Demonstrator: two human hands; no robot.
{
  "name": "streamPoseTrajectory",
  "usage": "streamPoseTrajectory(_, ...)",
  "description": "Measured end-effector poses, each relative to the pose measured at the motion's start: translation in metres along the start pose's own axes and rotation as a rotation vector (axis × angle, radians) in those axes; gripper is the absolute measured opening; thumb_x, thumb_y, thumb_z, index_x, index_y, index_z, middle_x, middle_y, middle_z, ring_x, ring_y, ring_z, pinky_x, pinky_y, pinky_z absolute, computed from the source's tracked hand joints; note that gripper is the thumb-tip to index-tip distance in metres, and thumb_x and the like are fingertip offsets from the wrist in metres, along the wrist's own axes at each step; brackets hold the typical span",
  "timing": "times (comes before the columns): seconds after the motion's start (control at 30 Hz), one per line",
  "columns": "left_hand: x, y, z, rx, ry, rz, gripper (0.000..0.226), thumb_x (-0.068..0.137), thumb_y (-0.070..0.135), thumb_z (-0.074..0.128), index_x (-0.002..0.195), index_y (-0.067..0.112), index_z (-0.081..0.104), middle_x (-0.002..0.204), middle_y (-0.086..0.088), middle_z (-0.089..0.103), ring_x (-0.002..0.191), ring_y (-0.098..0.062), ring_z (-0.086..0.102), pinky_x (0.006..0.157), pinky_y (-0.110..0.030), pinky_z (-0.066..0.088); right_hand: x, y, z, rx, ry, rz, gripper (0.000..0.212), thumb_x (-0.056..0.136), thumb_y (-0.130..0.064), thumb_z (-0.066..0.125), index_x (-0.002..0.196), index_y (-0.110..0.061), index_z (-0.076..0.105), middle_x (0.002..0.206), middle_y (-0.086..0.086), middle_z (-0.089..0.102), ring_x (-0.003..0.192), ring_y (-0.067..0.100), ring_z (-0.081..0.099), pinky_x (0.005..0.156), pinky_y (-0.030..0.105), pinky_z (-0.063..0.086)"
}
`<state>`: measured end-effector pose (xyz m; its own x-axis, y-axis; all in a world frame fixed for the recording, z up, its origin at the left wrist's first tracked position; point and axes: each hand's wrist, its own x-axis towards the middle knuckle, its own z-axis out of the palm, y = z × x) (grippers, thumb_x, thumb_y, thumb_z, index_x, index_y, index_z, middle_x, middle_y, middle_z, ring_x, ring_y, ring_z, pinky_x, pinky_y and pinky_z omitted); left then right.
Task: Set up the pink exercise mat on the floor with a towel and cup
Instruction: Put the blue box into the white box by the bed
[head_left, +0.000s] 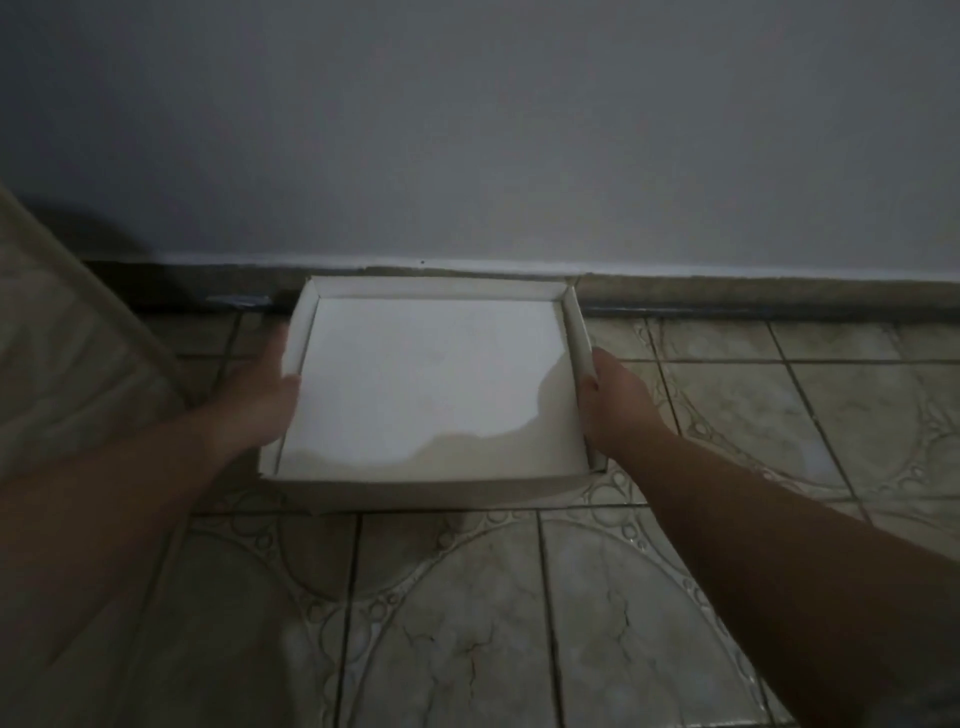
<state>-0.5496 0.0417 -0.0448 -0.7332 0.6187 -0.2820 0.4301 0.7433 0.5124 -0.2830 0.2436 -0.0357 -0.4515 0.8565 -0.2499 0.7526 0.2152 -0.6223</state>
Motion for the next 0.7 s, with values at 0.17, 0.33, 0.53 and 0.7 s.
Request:
streamPoseTrajectory(0.17, -0.004, 0.018, -0.015, -0.063, 0.116, -0.138, 0.049, 0.094, 0.023, 0.049, 0.133, -0.005, 0.038, 0.106, -0.027, 0.059, 0.082, -0.038, 0.057, 0.068, -0.040, 0.045, -0.039, 0.005, -0.027, 0.456, -0.049, 0.193, 0.054, 0.097, -0.037, 0.042, 0.148, -0.026, 0.027, 0.145, 0.012, 0.043, 0.120, 0.033, 0.052, 0.092, 0.044, 0.051)
streamPoseTrajectory(0.33, -0.016, 0.073, -0.019, -0.143, 0.209, 0.115, 0.069, 0.070, 0.057, 0.053, 0.129, 0.028, 0.033, 0.126, -0.021, 0.055, 0.110, -0.044, 0.055, 0.093, -0.055, 0.044, -0.169, 0.068, -0.088, 0.691, 0.217, 0.251, 0.044, 0.096, -0.029, 0.050, 0.139, -0.034, 0.042, 0.112, -0.003, 0.059, 0.103, 0.022, 0.063, 0.091, 0.047, 0.050)
streamPoseTrajectory(0.53, -0.058, 0.215, 0.072, -0.121, -0.136, 0.599, 0.070, 0.062, 0.069, 0.055, 0.126, 0.049, 0.038, 0.115, -0.009, 0.060, 0.099, -0.036, 0.059, 0.081, -0.056, 0.052, -0.382, 0.166, -0.170, 0.732, 0.722, 0.439, 0.038, 0.094, -0.020, 0.053, 0.127, -0.038, 0.049, 0.108, -0.002, 0.062, 0.099, 0.022, 0.064, 0.085, 0.039, 0.051)
streamPoseTrajectory(0.7, -0.267, 0.340, 0.125, -0.071, -0.417, 0.939, 0.066, 0.065, 0.055, 0.064, 0.124, 0.051, 0.036, 0.105, 0.000, 0.058, 0.105, -0.031, 0.058, 0.092, -0.049, 0.046, -0.567, 0.235, -0.204, 0.687, 1.122, 0.553, 0.037, 0.094, -0.020, 0.050, 0.123, -0.042, 0.050, 0.114, 0.002, 0.063, 0.098, 0.020, 0.064, 0.078, 0.034, 0.050)
